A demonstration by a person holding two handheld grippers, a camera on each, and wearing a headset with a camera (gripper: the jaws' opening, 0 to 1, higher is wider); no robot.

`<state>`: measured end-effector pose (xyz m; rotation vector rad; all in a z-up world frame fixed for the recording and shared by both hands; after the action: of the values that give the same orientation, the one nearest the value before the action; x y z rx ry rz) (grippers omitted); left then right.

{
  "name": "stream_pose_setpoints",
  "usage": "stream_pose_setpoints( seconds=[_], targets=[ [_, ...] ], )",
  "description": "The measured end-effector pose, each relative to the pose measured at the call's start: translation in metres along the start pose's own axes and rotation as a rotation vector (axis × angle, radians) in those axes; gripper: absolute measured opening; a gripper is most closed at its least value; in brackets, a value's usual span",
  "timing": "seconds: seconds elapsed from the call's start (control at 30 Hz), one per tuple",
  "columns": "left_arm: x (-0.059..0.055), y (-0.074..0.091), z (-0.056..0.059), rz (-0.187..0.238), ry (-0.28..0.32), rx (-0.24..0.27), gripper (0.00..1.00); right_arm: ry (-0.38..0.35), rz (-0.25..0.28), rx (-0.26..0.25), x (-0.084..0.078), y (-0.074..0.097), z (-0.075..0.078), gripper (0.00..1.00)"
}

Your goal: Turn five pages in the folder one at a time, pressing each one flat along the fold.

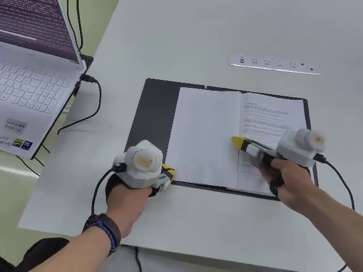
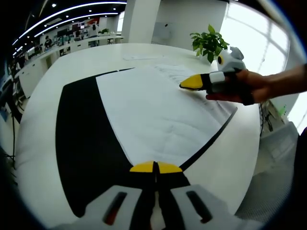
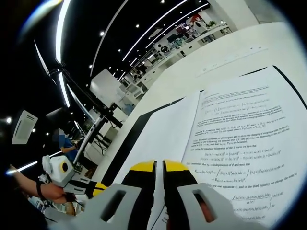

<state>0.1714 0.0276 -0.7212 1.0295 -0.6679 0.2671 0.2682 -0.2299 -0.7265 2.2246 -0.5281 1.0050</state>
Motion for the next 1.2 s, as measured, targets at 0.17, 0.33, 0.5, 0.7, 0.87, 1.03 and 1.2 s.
stream_pose_setpoints(
  seconds=[0.17,0.33,0.5,0.7,0.87,1.03,1.2],
  targets=[
    [0.001,-0.001,0.000,-0.003,-0.007,-0.002,0.00,-0.029,0.021,-0.019,0.003,-0.008,0.009,0.00],
    [0.000,-0.001,0.000,0.000,-0.004,0.004,0.00,-0.042,0.024,-0.017,0.004,-0.011,0.005,0.00],
    [0.000,-0.002,0.000,0.005,-0.002,0.004,0.00,-0.045,0.049,-0.022,0.009,-0.014,0.002,0.00],
    [0.000,-0.003,-0.001,0.005,-0.002,0.005,0.00,-0.053,0.069,-0.061,0.018,-0.021,0.006,0.00],
    [-0.001,-0.003,-0.002,0.005,0.006,-0.004,0.00,-0.069,0.093,-0.074,0.024,-0.028,0.012,0.00],
    [0.000,-0.003,-0.002,0.005,-0.013,-0.002,0.00,-0.091,0.126,-0.096,0.028,-0.034,0.018,0.00],
    [-0.001,-0.003,-0.001,0.007,-0.019,0.003,0.00,-0.116,0.169,-0.131,0.034,-0.041,0.024,0.00]
  ],
)
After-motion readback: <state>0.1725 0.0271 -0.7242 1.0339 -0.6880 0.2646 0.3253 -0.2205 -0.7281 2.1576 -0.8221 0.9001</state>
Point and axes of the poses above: the centre of the closed fingertips' face, and the gripper's own axes: y roughly backward along the fingers, z roughly to its right, x roughly out of its top, the point moved 10 cm from there along y, roughly backward along the fingers, and after that the axes turned 12 degrees about y, right-handed, at the moved point
